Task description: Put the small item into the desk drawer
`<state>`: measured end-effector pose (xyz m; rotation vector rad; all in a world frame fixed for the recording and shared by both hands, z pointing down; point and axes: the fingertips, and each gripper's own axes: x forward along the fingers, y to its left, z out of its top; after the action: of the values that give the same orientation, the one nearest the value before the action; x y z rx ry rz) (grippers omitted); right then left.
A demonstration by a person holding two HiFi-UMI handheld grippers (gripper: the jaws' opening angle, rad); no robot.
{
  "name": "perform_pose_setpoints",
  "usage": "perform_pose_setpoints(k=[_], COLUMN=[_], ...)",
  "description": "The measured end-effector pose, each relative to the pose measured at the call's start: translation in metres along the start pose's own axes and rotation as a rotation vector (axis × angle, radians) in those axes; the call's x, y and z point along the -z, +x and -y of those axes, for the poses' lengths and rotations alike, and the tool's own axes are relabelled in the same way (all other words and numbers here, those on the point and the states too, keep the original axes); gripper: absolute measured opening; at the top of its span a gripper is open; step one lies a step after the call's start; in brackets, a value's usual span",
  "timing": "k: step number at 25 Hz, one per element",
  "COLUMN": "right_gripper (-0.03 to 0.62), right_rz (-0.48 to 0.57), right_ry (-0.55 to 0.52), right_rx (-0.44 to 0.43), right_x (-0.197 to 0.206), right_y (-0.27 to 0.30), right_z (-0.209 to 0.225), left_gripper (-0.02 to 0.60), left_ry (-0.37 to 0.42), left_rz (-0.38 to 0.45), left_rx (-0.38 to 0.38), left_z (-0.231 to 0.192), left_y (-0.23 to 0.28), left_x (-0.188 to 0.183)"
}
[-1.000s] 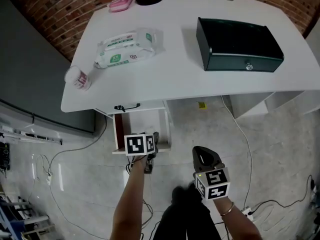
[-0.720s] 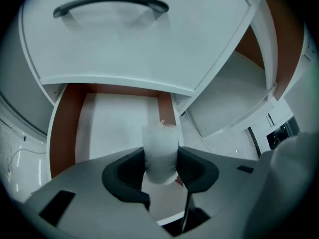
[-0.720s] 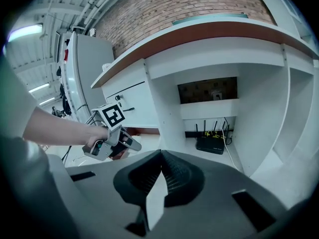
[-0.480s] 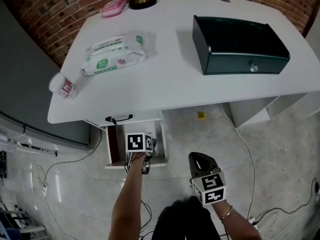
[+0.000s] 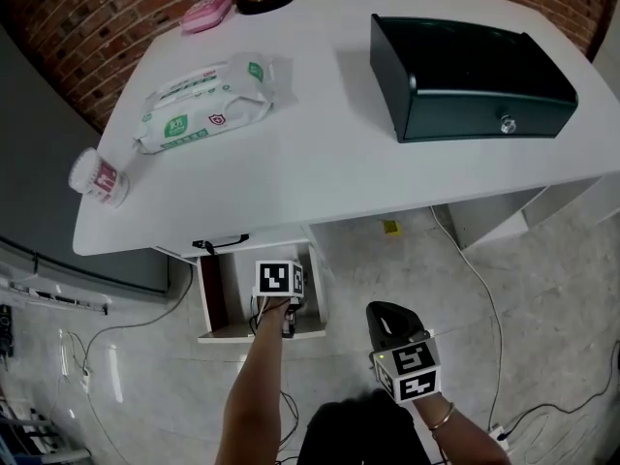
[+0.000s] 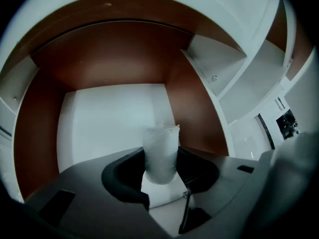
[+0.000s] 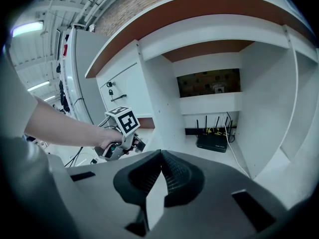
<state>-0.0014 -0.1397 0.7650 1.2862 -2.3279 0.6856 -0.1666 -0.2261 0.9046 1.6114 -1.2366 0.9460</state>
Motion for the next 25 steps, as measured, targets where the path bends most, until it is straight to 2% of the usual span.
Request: perform_pose_setpoints(k=[8,15,23,25], right_gripper=[0.008,0.008,0.008,0.008], right_rz=[-0.009,-0.007,-0.012,-0.011], right_ry=[-0.008,-0.008,-0.004,-0.001], right_rx=[-0.005,-0.014,-0.018,-0.019], right_x=[0.003,0.001,-0.009,-0.015], right_y=[0.015,0.021,0.013,0.01], right_z=[0.001,-0.001,-0.008,-0.01], left_gripper=[0.203,0.267,0.268,0.25], left_ry=[0.01,-0.015,0.006,-0.001], left_rz=[0.006,0.029,0.102,0.135], left_rx=[0.002,0.005,-0.015,-0.011], left_z=[-0.007,-0.014,-0.013,-0.009], left_y=[0.018,0.024,-0.013,-0.028], left_x=[-0.005,-0.007,-0.018,-0.021])
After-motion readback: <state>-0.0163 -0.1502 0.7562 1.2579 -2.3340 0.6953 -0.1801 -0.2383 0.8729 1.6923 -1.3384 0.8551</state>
